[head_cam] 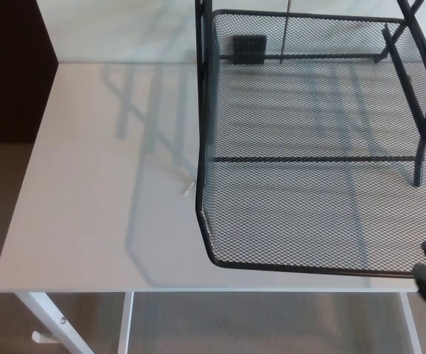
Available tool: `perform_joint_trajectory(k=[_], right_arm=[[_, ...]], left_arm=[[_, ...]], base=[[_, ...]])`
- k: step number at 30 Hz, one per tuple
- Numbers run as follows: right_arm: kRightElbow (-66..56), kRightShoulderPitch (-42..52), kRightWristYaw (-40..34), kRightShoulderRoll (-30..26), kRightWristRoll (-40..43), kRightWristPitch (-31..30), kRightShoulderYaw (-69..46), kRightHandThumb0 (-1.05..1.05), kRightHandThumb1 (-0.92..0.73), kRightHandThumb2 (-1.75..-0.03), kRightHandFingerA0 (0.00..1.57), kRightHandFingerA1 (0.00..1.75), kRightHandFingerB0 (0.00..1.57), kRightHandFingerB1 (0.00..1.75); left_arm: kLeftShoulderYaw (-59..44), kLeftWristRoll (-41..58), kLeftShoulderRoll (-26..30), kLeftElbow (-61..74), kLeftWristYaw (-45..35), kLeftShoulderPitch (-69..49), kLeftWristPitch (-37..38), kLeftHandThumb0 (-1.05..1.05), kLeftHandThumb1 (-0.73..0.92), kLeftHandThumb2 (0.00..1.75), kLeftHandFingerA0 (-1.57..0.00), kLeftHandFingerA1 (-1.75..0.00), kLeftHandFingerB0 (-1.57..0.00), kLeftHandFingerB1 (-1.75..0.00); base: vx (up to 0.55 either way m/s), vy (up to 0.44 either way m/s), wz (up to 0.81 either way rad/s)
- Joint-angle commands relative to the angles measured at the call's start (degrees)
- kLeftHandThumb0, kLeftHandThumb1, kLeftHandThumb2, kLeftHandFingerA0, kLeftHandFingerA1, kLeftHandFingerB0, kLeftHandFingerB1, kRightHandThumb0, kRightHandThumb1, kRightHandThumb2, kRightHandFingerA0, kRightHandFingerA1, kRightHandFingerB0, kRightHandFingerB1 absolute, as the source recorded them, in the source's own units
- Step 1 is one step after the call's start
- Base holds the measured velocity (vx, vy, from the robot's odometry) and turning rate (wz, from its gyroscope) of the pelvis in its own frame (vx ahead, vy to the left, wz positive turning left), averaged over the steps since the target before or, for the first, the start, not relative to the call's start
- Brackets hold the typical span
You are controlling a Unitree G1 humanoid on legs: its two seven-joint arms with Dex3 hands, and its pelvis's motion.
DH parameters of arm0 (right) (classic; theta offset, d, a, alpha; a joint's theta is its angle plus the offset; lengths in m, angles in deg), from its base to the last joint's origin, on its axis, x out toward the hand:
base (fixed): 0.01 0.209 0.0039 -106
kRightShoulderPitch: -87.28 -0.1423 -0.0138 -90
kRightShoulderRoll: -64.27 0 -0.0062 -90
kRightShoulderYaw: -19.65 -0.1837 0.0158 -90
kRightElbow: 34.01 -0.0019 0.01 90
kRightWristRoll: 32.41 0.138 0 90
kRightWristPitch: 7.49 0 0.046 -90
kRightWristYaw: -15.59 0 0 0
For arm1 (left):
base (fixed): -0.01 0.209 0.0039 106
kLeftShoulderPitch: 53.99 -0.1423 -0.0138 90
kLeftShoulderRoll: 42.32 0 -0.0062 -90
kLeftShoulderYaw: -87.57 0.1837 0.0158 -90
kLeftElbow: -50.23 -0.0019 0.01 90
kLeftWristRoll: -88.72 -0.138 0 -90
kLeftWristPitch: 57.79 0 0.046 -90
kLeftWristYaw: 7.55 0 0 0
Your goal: The robot walk towards a table in front and then pushes a layer of a file tray back to its original position using its right hand
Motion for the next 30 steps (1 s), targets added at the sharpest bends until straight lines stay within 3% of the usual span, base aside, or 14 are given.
perform_joint_trajectory(k=[1, 5, 6, 7, 13, 14, 20, 21, 23, 25, 26, 28, 29, 30], right_arm=[[-0.85, -2.97, -1.29, 5.10, -12.18, 5.45, -5.68, -0.68, -0.53, -0.57, 0.30, 0.36, 0.35, 0.32], [-0.49, -6.23, -1.37, 3.37, -19.29, 1.90, -7.36, -0.70, -0.45, -0.77, 0.07, 0.40, 0.16, 0.39], [0.03, -7.33, -1.83, 3.04, -21.10, 1.22, -7.62, -0.35, -0.29, -0.89, 0.02, 0.51, 0.00, 0.47], [0.36, -8.05, -2.19, 2.82, -22.36, 0.87, -7.84, -0.69, -0.45, -0.77, 0.07, 0.33, 0.15, 0.39], [4.90, -14.09, -6.87, 0.81, -31.73, -3.03, -6.89, -0.65, -0.42, -0.79, 0.05, 0.20, 0.11, 0.35], [6.78, -16.23, -8.69, 0.11, -34.59, -5.22, -5.78, -0.64, -0.54, -0.57, 0.00, 0.29, 0.14, 0.27], [11.86, -21.50, -14.41, -3.02, -43.23, -13.71, -2.21, -0.60, -0.39, -0.81, 0.00, 0.22, 0.07, 0.36], [13.54, -23.02, -15.38, -3.80, -44.90, -16.51, -1.26, -0.63, -0.55, -0.59, 0.00, 0.32, 0.13, 0.25], [16.64, -25.54, -16.88, -4.95, -46.32, -19.65, 0.05, -0.59, -0.51, -0.55, 0.00, 0.35, 0.15, 0.28], [18.90, -27.26, -18.07, -5.93, -47.22, -21.96, 1.00, -0.61, -0.39, -0.74, 0.04, 0.26, 0.11, 0.37], [19.99, -28.08, -18.25, -6.32, -48.17, -23.85, 1.65, -0.60, -0.49, -0.56, 0.00, 0.33, 0.14, 0.29], [21.34, -29.11, -19.24, -7.31, -49.42, -26.11, 2.62, -0.60, -0.50, -0.56, 0.00, 0.30, 0.12, 0.29], [21.93, -29.73, -18.56, -7.52, -49.77, -27.60, 3.00, -0.61, -0.39, -0.79, 0.01, 0.16, 0.05, 0.35], [22.30, -30.02, -18.56, -7.82, -49.96, -28.54, 3.45, -0.61, -0.39, -0.79, 0.01, 0.16, 0.05, 0.35]], left_arm=[[-0.45, 0.82, 2.12, 0.07, -1.55, 0.53, -2.92, -0.27, 0.52, 0.55, -0.50, -0.51, -0.41, -0.41], [0.05, 0.16, 2.42, 0.45, -1.90, 0.25, -2.54, -0.28, 0.54, 0.56, -0.49, -0.50, -0.41, -0.40], [0.11, 0.04, 2.43, 0.47, -1.82, 0.20, -2.38, -0.28, 0.54, 0.56, -0.50, -0.49, -0.41, -0.40], [0.11, 0.08, 2.39, 0.46, -1.95, 0.15, -2.26, -0.27, 0.54, 0.56, -0.48, -0.49, -0.41, -0.40], [0.06, -0.10, 2.19, 0.62, -1.49, -0.03, -1.56, -0.27, 0.54, 0.56, -0.50, -0.49, -0.42, -0.40], [0.06, -0.03, 2.14, 1.12, -1.47, -0.21, -1.67, -0.27, 0.54, 0.56, -0.50, -0.49, -0.42, -0.40], [-0.06, 0.32, 1.96, 1.69, -1.45, -0.37, -2.16, -0.33, 0.47, 0.66, -0.48, -0.54, -0.40, -0.46], [-0.10, 0.39, 2.00, 1.31, -1.65, -0.13, -2.03, -0.25, 0.53, 0.55, -0.52, -0.50, -0.42, -0.40], [-0.13, 0.37, 2.16, 1.08, -1.63, 0.18, -2.11, -0.24, 0.54, 0.55, -0.52, -0.50, -0.42, -0.40], [-0.05, 0.28, 2.08, 1.23, -1.46, 0.16, -2.19, -0.25, 0.53, 0.55, -0.52, -0.49, -0.43, -0.40], [0.19, 0.04, 2.31, 1.41, -1.78, 0.03, -2.00, -0.26, 0.54, 0.55, -0.51, -0.49, -0.42, -0.39], [0.26, -0.09, 2.18, 1.75, -1.30, 0.11, -2.09, -0.32, 0.49, 0.66, -0.50, -0.54, -0.40, -0.46], [0.32, -0.16, 2.13, 2.00, -1.11, 0.11, -2.13, -0.24, 0.54, 0.55, -0.54, -0.50, -0.42, -0.40], [0.36, -0.18, 2.11, 2.12, -1.02, 0.11, -2.15, -0.24, 0.54, 0.55, -0.54, -0.50, -0.42, -0.40]], base=[[0.00, 0.000, 0.00], [0.00, 0.000, 0.00], [0.00, 0.000, 0.00], [0.00, 0.000, 0.00], [0.00, 0.000, 0.00], [0.00, 0.000, 0.00], [0.00, 0.000, 0.00], [0.00, 0.000, 0.00], [0.00, 0.000, 0.00], [0.00, 0.000, 0.00], [0.00, 0.000, 0.00], [0.00, 0.000, 0.00], [0.00, 0.000, 0.00], [0.00, 0.000, 0.00]])
